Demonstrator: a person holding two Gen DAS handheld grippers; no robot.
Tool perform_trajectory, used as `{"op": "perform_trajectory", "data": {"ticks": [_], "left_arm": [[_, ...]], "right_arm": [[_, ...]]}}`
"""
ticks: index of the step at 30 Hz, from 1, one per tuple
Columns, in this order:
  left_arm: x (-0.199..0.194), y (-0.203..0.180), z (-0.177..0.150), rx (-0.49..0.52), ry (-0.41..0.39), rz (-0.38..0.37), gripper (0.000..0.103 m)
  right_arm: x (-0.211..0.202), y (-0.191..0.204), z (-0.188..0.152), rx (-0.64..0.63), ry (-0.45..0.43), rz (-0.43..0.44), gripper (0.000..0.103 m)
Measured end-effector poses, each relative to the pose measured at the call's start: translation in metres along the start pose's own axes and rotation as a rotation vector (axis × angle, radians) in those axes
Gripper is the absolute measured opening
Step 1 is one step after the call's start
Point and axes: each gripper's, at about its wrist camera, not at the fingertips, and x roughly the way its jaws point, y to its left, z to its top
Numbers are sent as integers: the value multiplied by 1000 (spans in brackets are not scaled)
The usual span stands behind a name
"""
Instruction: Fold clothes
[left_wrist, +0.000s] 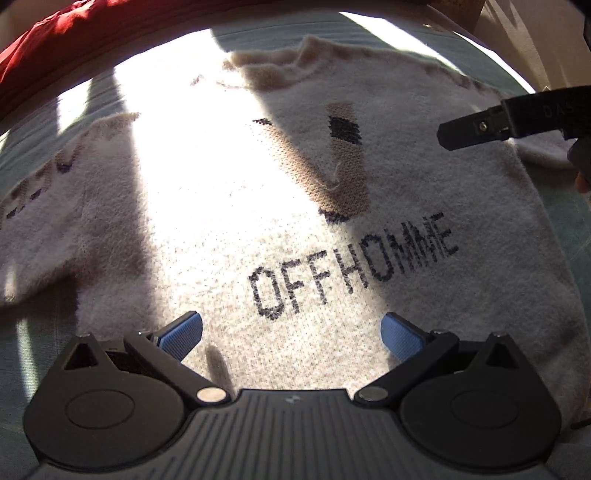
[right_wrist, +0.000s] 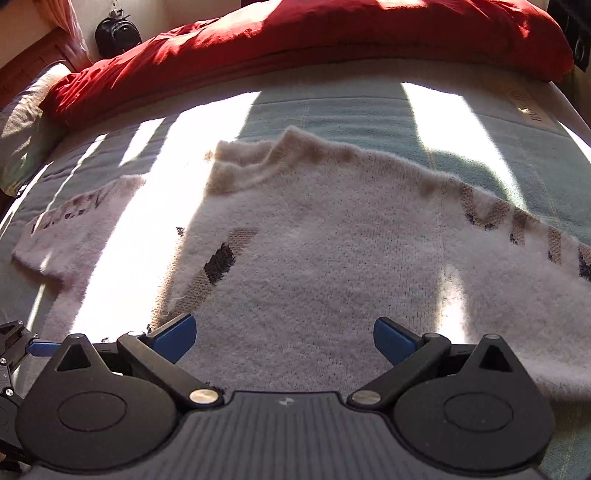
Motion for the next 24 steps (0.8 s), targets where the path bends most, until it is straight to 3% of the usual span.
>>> {"op": "perform_trajectory", "data": {"ticks": [4,8,12,18,24], "left_arm": [[17,28,-1,-82,6,28,102],[18,38,-6,-111,-15,-1,103],[17,44,-10,-93,-26,-42,103],[20,55,-13,-59,-22,-117,102],[16,57,-10,-19,-1,-134,102]], "right_arm": [[18,16,-9,10,59,4,103],[35,26,-23,-22,90,-60,103],[42,37,-27,-92,112,-125,103],[50,43,-28,-89,125,-181,103],[52,47,-32,-97,101,-206,103]]}}
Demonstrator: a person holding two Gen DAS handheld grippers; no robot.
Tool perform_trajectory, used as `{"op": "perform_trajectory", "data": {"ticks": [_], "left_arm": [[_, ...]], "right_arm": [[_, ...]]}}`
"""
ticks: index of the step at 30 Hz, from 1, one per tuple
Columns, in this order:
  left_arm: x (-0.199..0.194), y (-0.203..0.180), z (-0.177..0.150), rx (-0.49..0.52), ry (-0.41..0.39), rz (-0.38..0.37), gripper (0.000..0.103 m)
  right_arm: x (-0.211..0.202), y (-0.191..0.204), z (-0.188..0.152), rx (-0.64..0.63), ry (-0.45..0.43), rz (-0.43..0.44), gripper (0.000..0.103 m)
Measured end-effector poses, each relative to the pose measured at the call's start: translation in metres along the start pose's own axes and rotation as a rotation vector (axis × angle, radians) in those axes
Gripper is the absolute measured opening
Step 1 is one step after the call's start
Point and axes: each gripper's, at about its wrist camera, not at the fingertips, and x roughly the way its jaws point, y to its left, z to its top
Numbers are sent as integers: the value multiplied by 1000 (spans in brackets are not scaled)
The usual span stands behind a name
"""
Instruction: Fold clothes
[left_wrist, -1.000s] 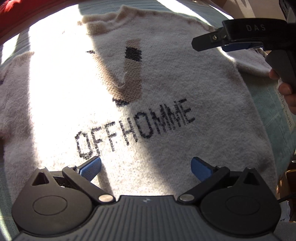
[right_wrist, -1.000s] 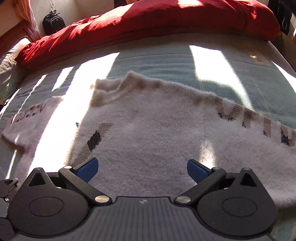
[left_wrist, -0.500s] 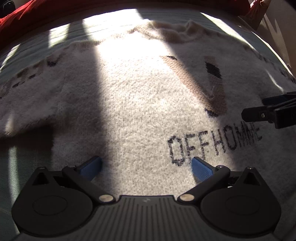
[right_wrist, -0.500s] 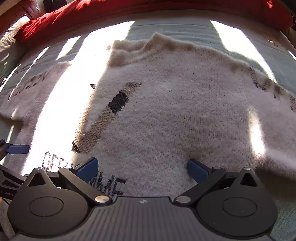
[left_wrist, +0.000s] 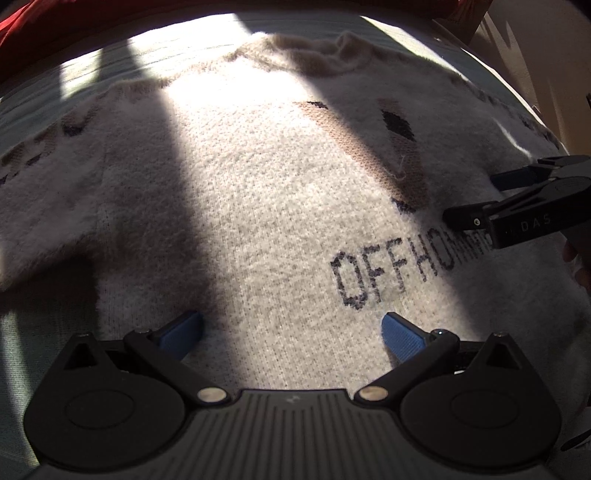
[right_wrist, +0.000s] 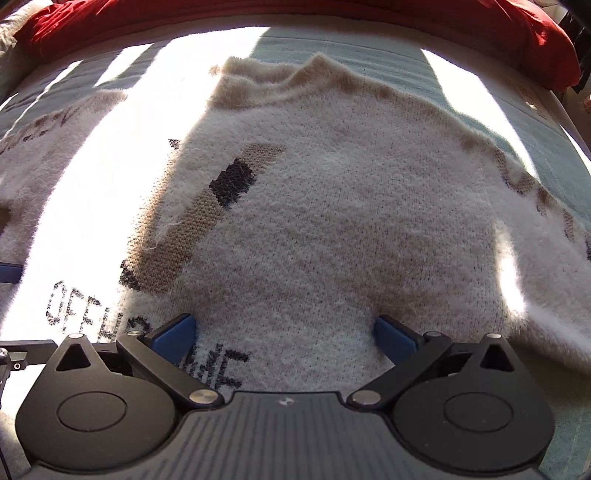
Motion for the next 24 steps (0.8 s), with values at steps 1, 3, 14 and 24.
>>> {"op": "perform_trajectory", "data": {"ticks": [1,3,14,24], "left_arm": [[-4,2,2,-1,-6,6,102],[-17,10,7,-13,-44,33,102],[-24,102,56,-147,-152,182,102],[-7,123,38,-201,-88,176,102]], "right_arm": [[0,0,0,0,-2,0,103],[0,0,0,0,-5,-1,103],[0,3,-3,14,-26,-23,103],[2,6,-2,30,-29,-41,103]]}}
